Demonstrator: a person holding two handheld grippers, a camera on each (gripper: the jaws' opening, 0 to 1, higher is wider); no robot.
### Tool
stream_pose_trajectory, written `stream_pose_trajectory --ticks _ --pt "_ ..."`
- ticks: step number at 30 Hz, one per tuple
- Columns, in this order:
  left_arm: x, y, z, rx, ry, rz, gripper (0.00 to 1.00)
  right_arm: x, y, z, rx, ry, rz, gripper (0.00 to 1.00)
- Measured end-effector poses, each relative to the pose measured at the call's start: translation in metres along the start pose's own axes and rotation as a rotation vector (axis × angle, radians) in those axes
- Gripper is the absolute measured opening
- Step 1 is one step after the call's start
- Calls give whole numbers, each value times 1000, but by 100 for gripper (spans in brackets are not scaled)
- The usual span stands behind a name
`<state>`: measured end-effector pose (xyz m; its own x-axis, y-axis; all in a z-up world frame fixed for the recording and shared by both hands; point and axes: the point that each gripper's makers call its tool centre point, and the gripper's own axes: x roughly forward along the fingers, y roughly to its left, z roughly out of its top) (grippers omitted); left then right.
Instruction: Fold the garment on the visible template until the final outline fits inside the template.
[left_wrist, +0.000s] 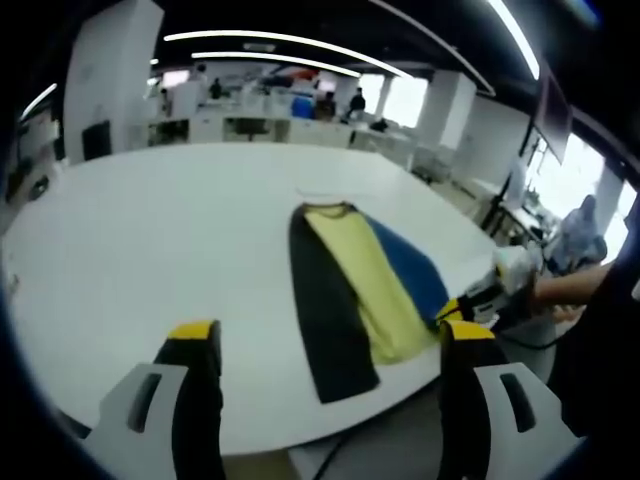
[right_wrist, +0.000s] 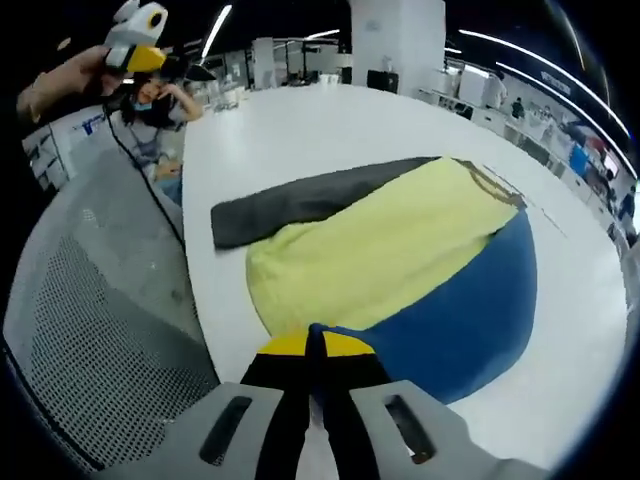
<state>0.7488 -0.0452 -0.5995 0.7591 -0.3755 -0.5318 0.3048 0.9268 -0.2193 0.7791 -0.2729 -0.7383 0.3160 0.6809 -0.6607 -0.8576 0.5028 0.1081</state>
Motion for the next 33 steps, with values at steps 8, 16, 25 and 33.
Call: stream_pose_trajectory --ticks 8,16,25,33 --pt "-3 2 1 7 -3 -3 85 -34 -31 49 479 -300 -22 3" --pt "-5 -4 6 21 -6 -6 85 -78 -71 83 646 -491 -75 3" --pt "-7 -11 10 31 -14 -13 85 -124 -119 91 768 -634 -147 3" --pt "-10 -10 8 22 -14 -2 84 -159 -164 81 861 -722 -240 3"
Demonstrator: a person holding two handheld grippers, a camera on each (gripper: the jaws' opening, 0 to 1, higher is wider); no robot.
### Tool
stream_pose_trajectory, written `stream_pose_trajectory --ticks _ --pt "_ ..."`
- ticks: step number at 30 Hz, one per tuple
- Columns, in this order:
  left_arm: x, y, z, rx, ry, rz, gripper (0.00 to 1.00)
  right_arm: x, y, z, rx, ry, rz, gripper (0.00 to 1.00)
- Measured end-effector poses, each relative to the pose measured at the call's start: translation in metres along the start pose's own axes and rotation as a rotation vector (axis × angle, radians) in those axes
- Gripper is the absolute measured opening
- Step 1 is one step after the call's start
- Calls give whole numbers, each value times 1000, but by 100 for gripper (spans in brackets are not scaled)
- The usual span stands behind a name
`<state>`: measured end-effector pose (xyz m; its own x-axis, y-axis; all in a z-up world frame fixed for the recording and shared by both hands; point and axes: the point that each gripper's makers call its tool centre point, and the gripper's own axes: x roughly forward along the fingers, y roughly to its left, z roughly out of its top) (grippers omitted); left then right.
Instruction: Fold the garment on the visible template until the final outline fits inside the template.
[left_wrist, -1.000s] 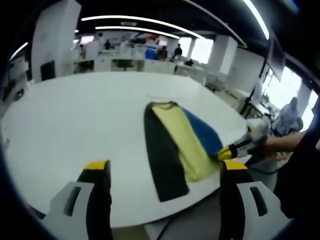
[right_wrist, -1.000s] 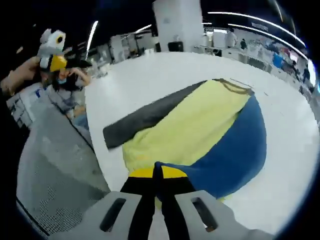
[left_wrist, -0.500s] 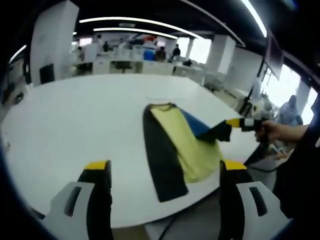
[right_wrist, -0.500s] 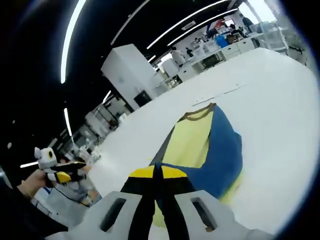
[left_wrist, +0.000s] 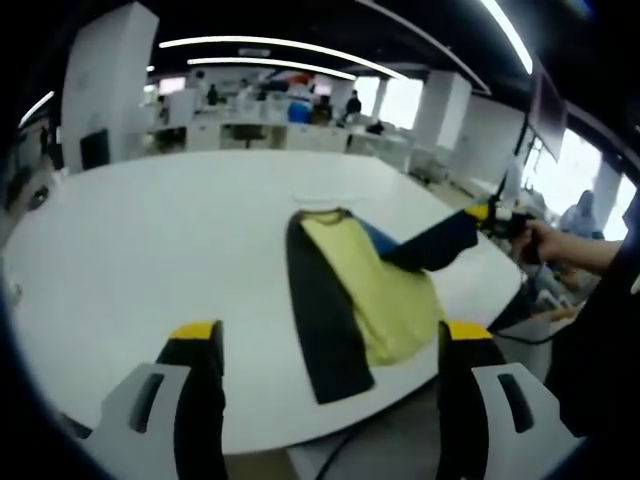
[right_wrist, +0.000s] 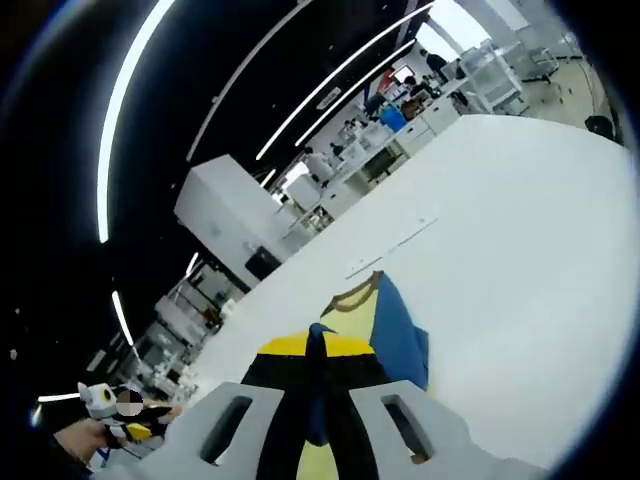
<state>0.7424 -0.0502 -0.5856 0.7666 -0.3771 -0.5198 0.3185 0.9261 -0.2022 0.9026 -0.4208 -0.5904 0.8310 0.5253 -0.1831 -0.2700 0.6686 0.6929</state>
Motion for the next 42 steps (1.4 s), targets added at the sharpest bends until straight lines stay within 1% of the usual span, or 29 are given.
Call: stream_pose_trajectory --ticks 2,4,6,8,12,17,20,23,26,29,32,34,38,42 --pt "0 -3 -1 1 5 -1 84 -3 -10 13 12 -27 -21 3" --pt "-1 -5 -2 2 6 -1 84 -7 -19 26 -31 -46 -58 3" --pt "-2 -6 -1 -1 4 1 84 -9 -25 34 -36 -53 -70 3" --pt "-3 -7 -1 -1 6 5 84 -13 -34 51 -39 -88 -89 3" --pt "-3 -6 -2 -3 10 12 84 -18 -50 76 -52 -138 -134 3" --pt "-2 -9 -3 -3 18 12 83 -22 -77 98 -75 -177 -208 3" --pt "-1 -11 -3 -3 22 12 83 -23 -90 105 -85 -188 -238 3" --pt "0 -11 -3 -5 21 13 83 -21 -107 110 -77 -188 -281 2" --pt "0 -10 -3 -11 18 16 83 -20 -120 115 -84 -191 -311 2" --pt "-1 -9 -4 -15 20 20 83 -18 -129 118 -102 -181 -333 2" --pt "-1 -4 -7 -23 22 28 83 -18 -135 119 -111 -175 -347 3" --pt "-2 1 -9 -28 26 37 83 -19 -145 121 -113 -170 -373 3" --pt "-2 5 -11 -32 30 42 83 -20 -163 122 -175 -131 -415 3" --pt "-1 7 -10 -36 25 49 83 -23 -181 123 -181 -115 -452 3"
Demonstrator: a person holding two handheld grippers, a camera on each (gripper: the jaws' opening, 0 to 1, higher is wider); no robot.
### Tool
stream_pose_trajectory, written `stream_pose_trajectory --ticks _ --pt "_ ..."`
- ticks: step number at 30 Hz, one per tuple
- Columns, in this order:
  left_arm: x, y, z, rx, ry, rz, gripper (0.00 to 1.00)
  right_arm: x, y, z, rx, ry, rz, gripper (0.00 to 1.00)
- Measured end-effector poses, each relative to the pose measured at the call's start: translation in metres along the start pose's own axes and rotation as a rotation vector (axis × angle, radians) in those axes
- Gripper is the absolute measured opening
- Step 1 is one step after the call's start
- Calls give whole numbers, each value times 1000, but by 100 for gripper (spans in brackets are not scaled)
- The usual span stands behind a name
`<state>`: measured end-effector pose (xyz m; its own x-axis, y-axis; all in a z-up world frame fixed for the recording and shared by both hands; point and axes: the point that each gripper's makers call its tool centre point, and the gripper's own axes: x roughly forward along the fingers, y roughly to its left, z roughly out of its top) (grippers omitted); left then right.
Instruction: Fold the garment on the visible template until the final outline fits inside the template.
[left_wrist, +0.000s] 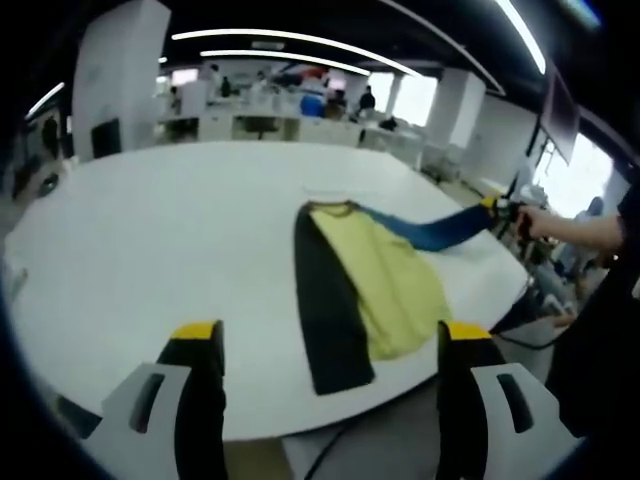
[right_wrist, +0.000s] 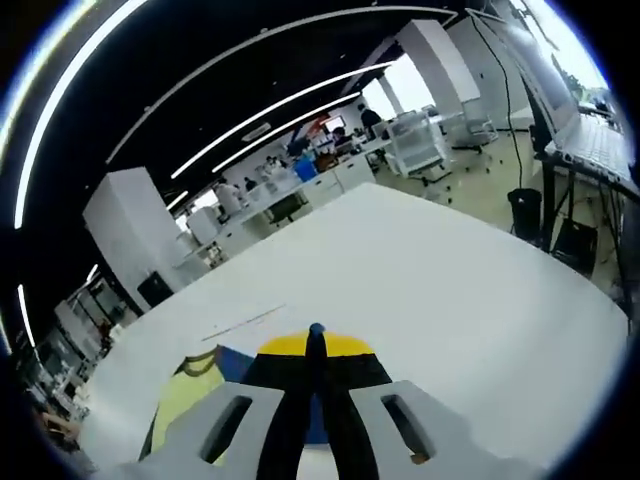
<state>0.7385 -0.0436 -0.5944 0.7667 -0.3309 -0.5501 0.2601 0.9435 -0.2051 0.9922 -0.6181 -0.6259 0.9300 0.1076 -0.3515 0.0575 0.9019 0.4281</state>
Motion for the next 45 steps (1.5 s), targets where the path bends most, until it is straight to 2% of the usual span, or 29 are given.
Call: stream_pose_trajectory --ticks 9,17,24,34,45 --pt "1 -1 -8 -12 12 14 83 4 -27 0 -8 9 -53 3" --pt "4 4 -15 -19 29 22 83 7 -41 -4 -25 31 -81 3" --pt "8 2 -19 4 62 28 83 14 -56 -6 -31 44 -110 3" --pt "12 2 -14 16 83 37 84 23 -69 -8 -65 65 -137 3" --pt "17 -6 -18 15 103 42 84 31 -89 -16 -95 99 -168 3"
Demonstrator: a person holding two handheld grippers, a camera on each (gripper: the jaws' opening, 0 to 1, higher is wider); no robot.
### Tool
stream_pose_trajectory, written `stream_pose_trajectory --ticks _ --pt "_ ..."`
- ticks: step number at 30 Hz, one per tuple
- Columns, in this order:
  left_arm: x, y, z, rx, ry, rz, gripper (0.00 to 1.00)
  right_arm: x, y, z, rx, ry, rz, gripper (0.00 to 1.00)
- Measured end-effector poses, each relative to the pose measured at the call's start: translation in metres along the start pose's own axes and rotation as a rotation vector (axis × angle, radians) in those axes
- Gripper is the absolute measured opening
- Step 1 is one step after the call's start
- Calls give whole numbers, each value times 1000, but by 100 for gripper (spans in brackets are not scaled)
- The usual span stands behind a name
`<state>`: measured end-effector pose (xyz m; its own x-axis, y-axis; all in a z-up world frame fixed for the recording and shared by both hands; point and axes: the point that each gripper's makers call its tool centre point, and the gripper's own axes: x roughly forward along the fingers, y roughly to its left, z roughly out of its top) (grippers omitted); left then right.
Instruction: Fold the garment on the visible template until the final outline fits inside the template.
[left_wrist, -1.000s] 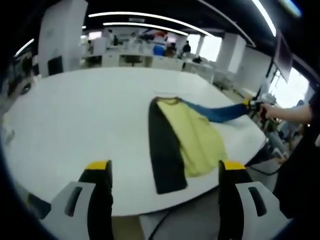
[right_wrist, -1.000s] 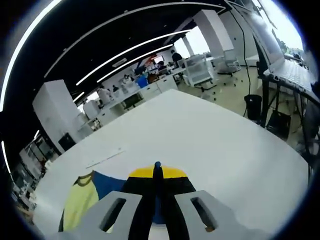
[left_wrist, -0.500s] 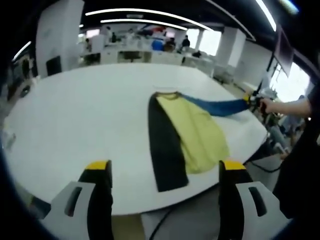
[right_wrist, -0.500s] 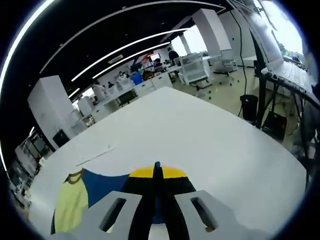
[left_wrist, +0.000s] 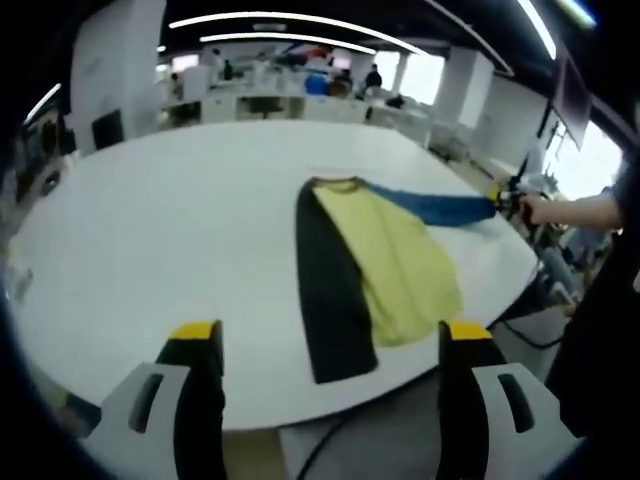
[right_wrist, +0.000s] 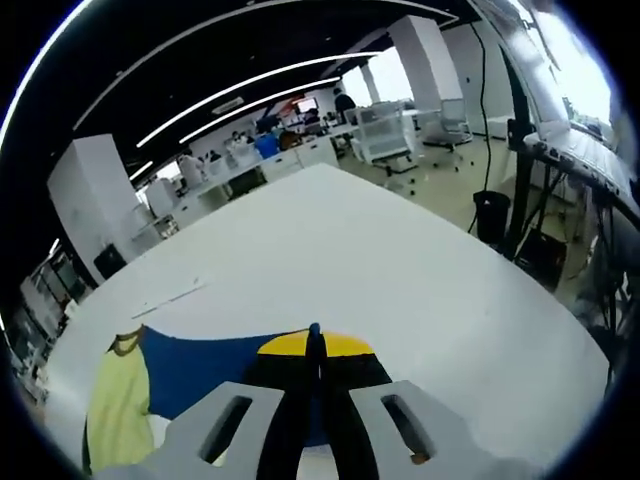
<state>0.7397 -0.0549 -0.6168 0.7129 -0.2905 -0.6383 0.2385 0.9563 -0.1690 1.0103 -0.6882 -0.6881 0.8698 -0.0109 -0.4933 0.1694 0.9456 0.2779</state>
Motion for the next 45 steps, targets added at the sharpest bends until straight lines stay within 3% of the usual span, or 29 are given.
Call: stream_pose_trajectory --ticks 26,38,45 --pt "17 -5 -5 16 55 18 85 33 -27 -29 -32 81 -23 2" --pt "25 -6 6 56 70 17 85 39 -31 -37 -36 97 -21 2" --pt "23 4 8 63 63 49 84 45 -38 -41 -42 117 -20 3"
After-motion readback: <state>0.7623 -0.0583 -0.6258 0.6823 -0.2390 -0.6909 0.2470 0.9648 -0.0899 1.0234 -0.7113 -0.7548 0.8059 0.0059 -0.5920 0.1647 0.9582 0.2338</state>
